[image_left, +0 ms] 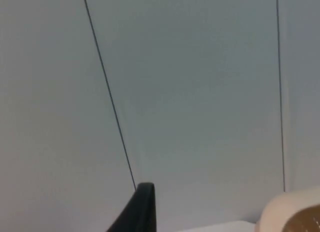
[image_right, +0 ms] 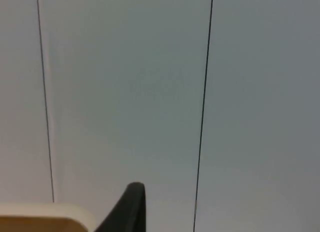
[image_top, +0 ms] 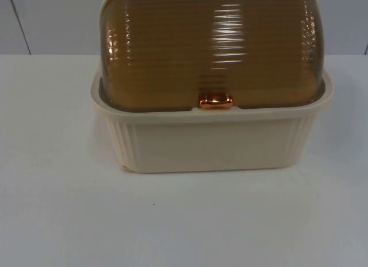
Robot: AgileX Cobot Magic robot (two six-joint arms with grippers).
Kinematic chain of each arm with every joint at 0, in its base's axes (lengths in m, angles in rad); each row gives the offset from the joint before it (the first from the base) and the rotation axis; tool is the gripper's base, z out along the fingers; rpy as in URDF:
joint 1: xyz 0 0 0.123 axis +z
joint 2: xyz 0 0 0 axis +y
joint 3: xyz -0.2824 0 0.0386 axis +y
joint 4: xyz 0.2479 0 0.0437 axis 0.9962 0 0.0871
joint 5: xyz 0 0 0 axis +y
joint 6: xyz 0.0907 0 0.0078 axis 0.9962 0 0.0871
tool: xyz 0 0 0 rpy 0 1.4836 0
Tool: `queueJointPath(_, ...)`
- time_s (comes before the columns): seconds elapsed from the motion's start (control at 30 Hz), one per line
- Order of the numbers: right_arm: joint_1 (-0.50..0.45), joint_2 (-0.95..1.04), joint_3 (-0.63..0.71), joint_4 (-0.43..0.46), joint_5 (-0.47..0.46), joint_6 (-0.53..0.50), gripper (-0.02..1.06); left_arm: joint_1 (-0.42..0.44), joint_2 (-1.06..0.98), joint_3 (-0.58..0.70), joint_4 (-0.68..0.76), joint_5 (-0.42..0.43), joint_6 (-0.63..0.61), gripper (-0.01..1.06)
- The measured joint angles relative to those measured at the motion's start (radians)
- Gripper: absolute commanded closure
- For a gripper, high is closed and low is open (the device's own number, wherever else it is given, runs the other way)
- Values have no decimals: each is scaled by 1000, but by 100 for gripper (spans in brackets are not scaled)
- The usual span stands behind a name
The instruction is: Open the box lid with the left hand, place the block into the box with the right hand, then close the box lid with the left hand.
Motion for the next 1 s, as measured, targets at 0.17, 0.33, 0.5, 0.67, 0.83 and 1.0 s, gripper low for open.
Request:
queueJointPath(0.17,0,-19,0,0,107,0,0,0,-40,0,0,97,0,1)
queueJointPath(0.33,5,-19,3,-2,197,0,0,0,-66,18,0,159,0,1)
queueJointPath(0.5,31,-25,59,-2,255,4,0,0,-93,130,0,182,-34,1)
queueJointPath(0.67,37,-27,226,-16,287,9,0,0,-133,318,0,185,-46,1)
queueJointPath(0.83,37,-56,383,-26,281,11,0,-3,-147,448,0,187,-47,1)
queueJointPath(1.0,37,-111,505,-28,244,18,0,-21,-147,483,9,187,-49,1)
